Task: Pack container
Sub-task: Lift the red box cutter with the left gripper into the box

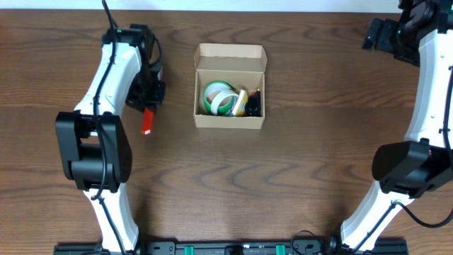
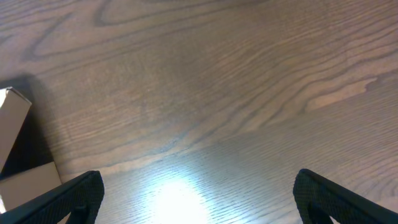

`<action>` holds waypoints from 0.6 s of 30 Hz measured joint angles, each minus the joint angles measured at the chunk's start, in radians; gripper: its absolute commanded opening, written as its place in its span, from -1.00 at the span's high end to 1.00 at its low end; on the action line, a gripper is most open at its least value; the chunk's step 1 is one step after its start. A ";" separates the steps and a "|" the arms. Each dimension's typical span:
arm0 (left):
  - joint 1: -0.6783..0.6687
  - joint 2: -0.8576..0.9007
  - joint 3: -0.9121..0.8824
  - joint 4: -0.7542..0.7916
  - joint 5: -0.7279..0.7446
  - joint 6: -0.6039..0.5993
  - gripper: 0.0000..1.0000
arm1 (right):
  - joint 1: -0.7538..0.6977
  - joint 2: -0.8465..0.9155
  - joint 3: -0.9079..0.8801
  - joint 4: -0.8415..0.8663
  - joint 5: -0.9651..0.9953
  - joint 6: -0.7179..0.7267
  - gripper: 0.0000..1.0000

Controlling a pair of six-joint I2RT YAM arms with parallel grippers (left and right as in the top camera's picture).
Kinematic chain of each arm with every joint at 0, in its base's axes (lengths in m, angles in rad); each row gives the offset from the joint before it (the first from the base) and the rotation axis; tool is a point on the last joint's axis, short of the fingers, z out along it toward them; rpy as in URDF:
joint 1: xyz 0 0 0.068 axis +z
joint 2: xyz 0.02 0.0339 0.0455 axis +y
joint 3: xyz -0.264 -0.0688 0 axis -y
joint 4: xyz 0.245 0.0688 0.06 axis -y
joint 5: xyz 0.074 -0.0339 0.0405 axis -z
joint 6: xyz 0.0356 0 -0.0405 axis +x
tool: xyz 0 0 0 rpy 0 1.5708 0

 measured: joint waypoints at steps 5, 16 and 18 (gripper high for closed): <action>-0.051 0.000 0.088 -0.077 0.000 0.118 0.81 | 0.000 0.000 0.000 0.000 0.000 0.000 -0.99; -0.301 0.000 0.254 -0.113 -0.080 0.383 0.88 | 0.000 0.000 0.000 0.000 0.000 0.000 -0.99; -0.367 0.000 0.257 -0.114 -0.106 0.454 0.88 | 0.000 0.000 0.000 0.000 0.000 0.000 -0.99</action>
